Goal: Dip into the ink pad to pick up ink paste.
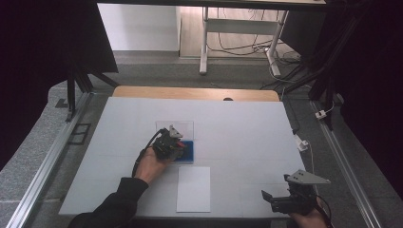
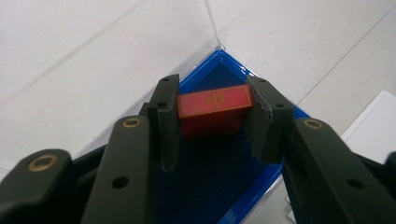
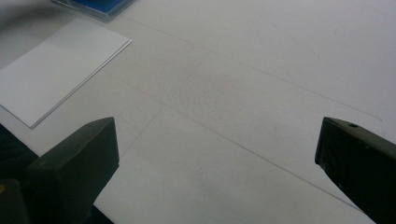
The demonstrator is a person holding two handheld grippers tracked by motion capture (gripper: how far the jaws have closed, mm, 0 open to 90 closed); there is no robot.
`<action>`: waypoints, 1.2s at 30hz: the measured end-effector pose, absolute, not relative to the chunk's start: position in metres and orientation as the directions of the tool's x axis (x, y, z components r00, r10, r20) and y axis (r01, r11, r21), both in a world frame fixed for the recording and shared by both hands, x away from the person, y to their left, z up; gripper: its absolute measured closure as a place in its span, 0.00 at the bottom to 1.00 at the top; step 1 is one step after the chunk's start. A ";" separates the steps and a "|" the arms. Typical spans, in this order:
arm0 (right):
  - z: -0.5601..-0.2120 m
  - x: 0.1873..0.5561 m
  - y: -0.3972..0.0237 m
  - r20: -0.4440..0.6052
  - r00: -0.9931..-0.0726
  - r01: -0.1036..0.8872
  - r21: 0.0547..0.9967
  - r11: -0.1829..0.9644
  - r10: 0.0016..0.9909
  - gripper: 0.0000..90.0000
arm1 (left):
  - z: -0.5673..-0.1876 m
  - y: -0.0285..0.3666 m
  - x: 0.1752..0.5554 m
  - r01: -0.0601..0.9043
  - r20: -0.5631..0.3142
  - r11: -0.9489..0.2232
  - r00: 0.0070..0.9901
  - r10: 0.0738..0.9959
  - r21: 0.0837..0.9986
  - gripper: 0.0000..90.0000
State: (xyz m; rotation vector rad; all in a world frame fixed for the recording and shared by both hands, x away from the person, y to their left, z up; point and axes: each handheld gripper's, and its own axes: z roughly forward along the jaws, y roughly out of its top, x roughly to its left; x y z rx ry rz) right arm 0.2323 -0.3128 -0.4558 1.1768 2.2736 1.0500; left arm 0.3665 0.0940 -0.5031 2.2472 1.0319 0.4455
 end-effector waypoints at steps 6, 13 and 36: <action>-0.456 0.233 -0.313 0.014 -0.583 0.535 0.759 0.370 0.813 0.00 | -0.503 0.098 0.370 0.562 0.012 -0.487 0.647 0.763 0.668 0.65; -0.456 0.232 -0.314 0.015 -0.583 0.534 0.761 0.369 0.812 0.00 | -0.496 0.101 0.371 0.550 0.002 -0.492 0.665 0.747 0.675 0.65; -0.455 0.232 -0.314 0.014 -0.586 0.529 0.764 0.370 0.810 0.00 | -0.486 0.128 0.363 0.597 -0.055 -0.485 0.665 0.745 0.638 0.64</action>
